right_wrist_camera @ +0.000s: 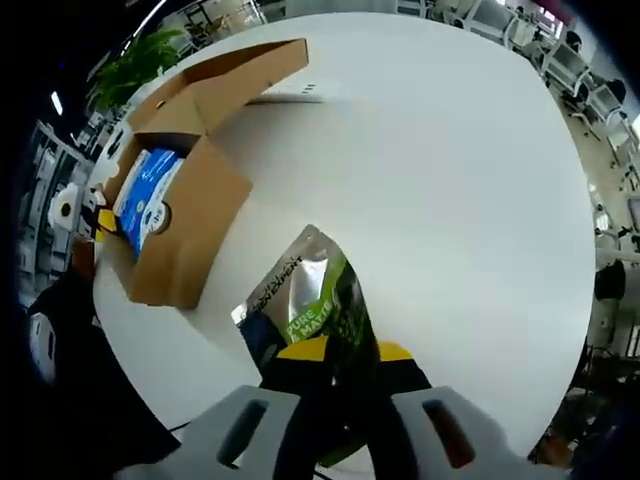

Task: Operate the shoe box by opening the lid, removing the specified soft item, and placing it in the target area until the item is outside and the box remains undamaged.

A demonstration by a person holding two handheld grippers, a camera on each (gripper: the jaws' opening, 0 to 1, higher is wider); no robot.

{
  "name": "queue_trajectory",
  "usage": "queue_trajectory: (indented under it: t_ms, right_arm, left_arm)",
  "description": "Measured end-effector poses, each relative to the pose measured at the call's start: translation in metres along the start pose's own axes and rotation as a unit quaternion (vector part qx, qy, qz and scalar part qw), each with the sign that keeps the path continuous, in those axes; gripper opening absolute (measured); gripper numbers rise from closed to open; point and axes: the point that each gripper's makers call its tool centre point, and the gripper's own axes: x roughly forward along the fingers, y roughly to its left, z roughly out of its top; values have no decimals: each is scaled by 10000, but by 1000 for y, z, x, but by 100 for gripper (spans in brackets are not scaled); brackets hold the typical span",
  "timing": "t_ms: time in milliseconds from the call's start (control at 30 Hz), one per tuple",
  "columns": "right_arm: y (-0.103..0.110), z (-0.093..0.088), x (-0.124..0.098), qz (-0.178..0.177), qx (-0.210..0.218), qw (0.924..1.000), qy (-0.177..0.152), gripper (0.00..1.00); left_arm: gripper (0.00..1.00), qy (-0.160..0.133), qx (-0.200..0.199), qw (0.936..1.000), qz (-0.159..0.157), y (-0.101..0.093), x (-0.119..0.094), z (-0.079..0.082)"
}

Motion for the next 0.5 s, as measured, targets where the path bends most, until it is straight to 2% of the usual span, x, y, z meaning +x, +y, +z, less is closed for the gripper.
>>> queue_trajectory:
  t_ms: [33,67,167,233,367,500]
  right_arm:
    - [-4,1,0,18,33,10000,6,11]
    - [-20,6,0,33,60,10000,10,12]
    - [-18,4,1,-28,78,10000,-12,13]
    - [-26,6,1,-74,76,9999,-25,15]
    - [-57,12,0,-202,-13,9998,-20,19]
    - [-71,16,-2,-315,32,9995,-63,20]
  left_arm:
    - [3,0,1,10000,-1,0,0,0]
    - [3,0,-3,10000,0,0,0,0]
    - [3,-1,-1,10000,2,0,0,0]
    - [3,0,-5,10000,3,0,0,0]
    - [3,2,-6,10000,7,1,0,0]
    - [3,8,-10,10000,8,1,0,-1]
